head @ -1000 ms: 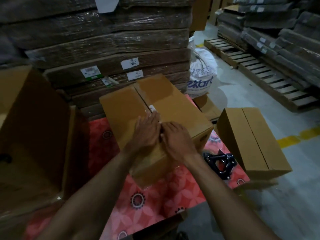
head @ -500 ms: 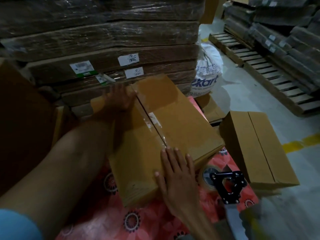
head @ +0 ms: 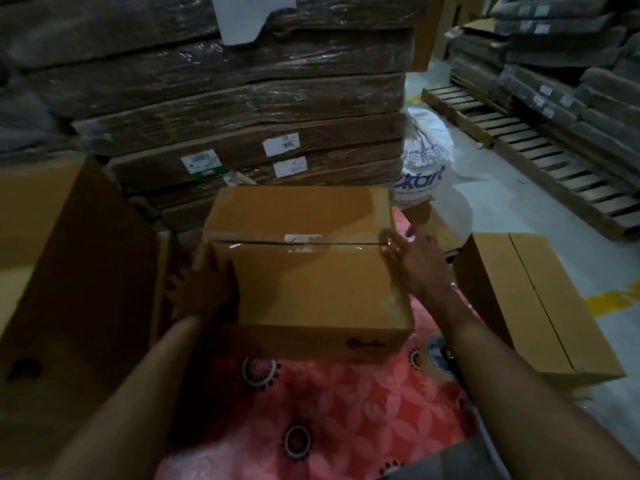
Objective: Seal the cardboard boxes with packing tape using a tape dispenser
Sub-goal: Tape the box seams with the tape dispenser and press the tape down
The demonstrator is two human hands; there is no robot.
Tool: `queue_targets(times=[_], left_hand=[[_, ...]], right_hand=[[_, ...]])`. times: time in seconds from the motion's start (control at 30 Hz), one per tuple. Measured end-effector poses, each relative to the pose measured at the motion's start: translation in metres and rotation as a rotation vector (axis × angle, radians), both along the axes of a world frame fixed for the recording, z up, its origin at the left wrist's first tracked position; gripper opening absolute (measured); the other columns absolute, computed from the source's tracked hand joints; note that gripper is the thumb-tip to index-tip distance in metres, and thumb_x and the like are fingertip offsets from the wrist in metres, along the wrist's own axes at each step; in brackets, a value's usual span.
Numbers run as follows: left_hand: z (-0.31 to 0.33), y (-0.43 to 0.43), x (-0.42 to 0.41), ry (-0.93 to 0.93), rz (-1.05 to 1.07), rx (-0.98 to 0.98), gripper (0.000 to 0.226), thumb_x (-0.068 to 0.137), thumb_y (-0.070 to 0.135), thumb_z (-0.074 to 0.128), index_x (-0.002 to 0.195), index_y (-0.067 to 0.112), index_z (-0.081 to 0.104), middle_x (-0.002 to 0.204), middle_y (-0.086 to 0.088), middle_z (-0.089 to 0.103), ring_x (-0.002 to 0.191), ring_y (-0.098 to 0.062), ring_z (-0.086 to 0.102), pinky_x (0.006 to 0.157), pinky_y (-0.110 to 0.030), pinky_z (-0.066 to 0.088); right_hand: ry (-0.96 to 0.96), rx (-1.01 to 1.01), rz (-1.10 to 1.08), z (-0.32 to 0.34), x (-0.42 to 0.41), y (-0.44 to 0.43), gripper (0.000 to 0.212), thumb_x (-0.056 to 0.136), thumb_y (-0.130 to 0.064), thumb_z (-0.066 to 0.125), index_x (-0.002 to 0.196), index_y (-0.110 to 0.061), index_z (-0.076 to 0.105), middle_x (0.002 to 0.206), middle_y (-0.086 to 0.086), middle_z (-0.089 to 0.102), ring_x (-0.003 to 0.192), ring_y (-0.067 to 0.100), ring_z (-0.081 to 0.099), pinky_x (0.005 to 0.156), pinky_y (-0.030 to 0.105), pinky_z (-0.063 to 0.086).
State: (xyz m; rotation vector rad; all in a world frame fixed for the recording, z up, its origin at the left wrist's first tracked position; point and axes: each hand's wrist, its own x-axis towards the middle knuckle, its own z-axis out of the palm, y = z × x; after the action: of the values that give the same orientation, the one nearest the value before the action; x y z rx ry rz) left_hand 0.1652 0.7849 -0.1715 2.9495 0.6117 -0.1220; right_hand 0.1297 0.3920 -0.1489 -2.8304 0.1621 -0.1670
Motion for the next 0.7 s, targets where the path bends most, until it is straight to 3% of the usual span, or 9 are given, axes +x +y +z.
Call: queue_targets(times=[0.1,0.17,0.2,0.27,0.37,0.47,0.53,0.6,0.7], left_hand=[[0.041,-0.026,-0.058,0.106,0.018,-0.020,0.074,0.098,0.067,0.025,0.160,0.033,0.007,0.145,-0.030,0.040,0.130,-0.048,0.040,0.105,-0.057,0.034],[0.041,-0.024,-0.087,0.128,-0.126,0.011,0.074,0.102,0.056,0.029,0.159,0.010,0.022,0.124,-0.039,0.055,0.104,-0.051,0.059,0.087,-0.056,0.047],[0.042,-0.026,-0.102,0.278,-0.175,0.026,0.071,0.104,0.049,0.025,0.153,-0.002,0.032,0.109,-0.040,0.062,0.084,-0.049,0.064,0.075,-0.053,0.051],[0.050,-0.034,-0.132,0.294,-0.275,0.188,0.064,0.105,0.041,0.021,0.141,-0.003,0.050,0.094,-0.028,0.070,0.071,-0.042,0.067,0.066,-0.046,0.053],[0.047,-0.038,-0.156,0.173,-0.282,0.224,0.065,0.103,0.054,0.017,0.127,0.013,0.062,0.102,-0.010,0.071,0.092,-0.033,0.069,0.069,-0.036,0.044],[0.042,-0.029,-0.177,0.127,-0.271,0.146,0.070,0.097,0.063,0.017,0.136,0.017,0.051,0.113,-0.013,0.065,0.098,-0.035,0.066,0.074,-0.039,0.049],[0.050,-0.028,-0.184,0.181,-0.203,0.079,0.067,0.097,0.066,0.026,0.131,0.015,0.053,0.130,-0.022,0.056,0.111,-0.043,0.059,0.088,-0.046,0.051],[0.065,-0.035,-0.177,0.196,-0.158,0.082,0.063,0.099,0.060,0.037,0.133,0.008,0.050,0.148,-0.031,0.036,0.125,-0.054,0.045,0.102,-0.055,0.043],[0.077,-0.057,-0.146,0.037,-0.409,0.097,0.051,0.097,0.051,0.042,0.135,0.016,0.046,0.143,-0.019,0.045,0.129,-0.043,0.043,0.104,-0.055,0.035]], right_hand=[[0.008,0.186,-0.134,-0.002,0.002,0.011,0.030,0.101,-0.033,0.043,0.121,-0.013,0.053,0.113,0.024,0.057,0.095,0.042,0.059,0.079,0.045,0.052],[-0.002,0.109,-0.098,-0.004,-0.011,0.019,0.029,0.099,-0.025,0.041,0.115,-0.005,0.053,0.110,0.027,0.060,0.089,0.042,0.060,0.075,0.043,0.050],[-0.010,0.050,-0.068,-0.005,-0.019,0.021,0.031,0.098,-0.025,0.041,0.117,-0.003,0.052,0.115,0.029,0.059,0.091,0.042,0.060,0.076,0.044,0.049],[-0.018,-0.042,-0.010,-0.006,-0.038,0.027,0.040,0.098,-0.029,0.041,0.129,-0.004,0.047,0.136,0.029,0.049,0.109,0.045,0.055,0.090,0.048,0.046],[-0.036,-0.159,0.053,-0.011,-0.065,0.044,0.056,0.099,-0.041,0.030,0.142,-0.008,0.043,0.148,0.018,0.044,0.139,0.035,0.037,0.114,0.055,0.028],[-0.029,-0.142,0.105,-0.012,-0.079,0.055,0.063,0.099,-0.050,0.025,0.147,-0.011,0.037,0.153,0.014,0.042,0.146,0.031,0.031,0.118,0.055,0.021],[-0.003,-0.133,0.102,-0.012,-0.084,0.058,0.066,0.100,-0.052,0.021,0.152,-0.013,0.032,0.159,0.014,0.035,0.150,0.029,0.025,0.121,0.054,0.017],[0.016,-0.123,0.087,-0.011,-0.088,0.063,0.068,0.100,-0.054,0.019,0.155,-0.015,0.028,0.162,0.012,0.030,0.152,0.028,0.021,0.123,0.053,0.013],[0.032,-0.103,0.055,-0.008,-0.093,0.072,0.069,0.100,-0.055,0.022,0.156,-0.016,0.027,0.164,0.011,0.027,0.153,0.027,0.018,0.124,0.052,0.008]])
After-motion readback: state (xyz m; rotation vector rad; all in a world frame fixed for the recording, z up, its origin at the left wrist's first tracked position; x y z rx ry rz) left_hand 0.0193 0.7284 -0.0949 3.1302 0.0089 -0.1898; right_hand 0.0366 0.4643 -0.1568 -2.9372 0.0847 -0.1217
